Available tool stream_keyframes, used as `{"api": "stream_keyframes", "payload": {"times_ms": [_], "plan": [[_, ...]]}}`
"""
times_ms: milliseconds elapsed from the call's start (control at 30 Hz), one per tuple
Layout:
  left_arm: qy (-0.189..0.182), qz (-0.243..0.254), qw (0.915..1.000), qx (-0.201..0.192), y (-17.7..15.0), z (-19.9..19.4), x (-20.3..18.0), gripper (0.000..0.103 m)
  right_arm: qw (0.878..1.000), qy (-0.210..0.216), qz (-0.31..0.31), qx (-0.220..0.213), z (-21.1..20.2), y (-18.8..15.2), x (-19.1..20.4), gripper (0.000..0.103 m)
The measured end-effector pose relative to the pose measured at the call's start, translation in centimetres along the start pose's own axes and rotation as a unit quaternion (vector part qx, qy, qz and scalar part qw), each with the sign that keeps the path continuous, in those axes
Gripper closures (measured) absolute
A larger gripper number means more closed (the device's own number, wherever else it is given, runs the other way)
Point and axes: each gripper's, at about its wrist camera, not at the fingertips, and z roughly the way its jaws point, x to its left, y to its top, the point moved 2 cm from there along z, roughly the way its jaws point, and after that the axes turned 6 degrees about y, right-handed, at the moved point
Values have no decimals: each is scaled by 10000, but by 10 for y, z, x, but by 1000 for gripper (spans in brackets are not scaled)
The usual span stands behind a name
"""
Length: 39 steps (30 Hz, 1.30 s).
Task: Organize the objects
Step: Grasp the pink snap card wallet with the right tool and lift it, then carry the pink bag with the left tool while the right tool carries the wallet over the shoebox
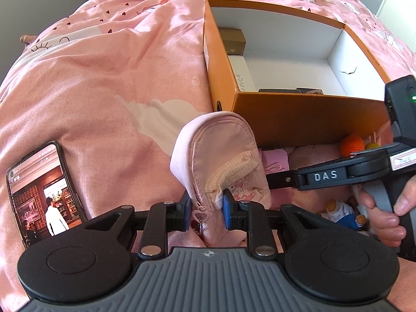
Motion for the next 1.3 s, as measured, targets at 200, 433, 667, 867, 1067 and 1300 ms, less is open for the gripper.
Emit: {"api": "stream_keyframes", "payload": {"times_ms": [200, 433, 667, 867, 1067, 1300], "plan": [[-78, 95, 9997, -206, 1, -15, -1, 77, 9991, 103, -130, -382, -30, -10, 17, 85], [-585, 97, 9977, -324, 4, -37, 0, 78, 9913, -295, -975, -834, -79, -14, 42, 88], [-899, 104, 9933, -717, 16, -63, -4, 78, 9826, -530, -1476, -995, -134, -12, 43, 89], [-1051, 197, 9890, -1025, 31, -79, -12, 78, 9764, -591, -1715, -1169, -191, -25, 52, 90], [-1028, 317, 9844, -1390, 58, -94, -15, 78, 9696, -509, -1767, -1617, -240, -14, 62, 90], [-570, 713, 9839, -1537, 100, -82, -28, 78, 9551, -729, -1975, -2087, -260, 22, 64, 90]]}}
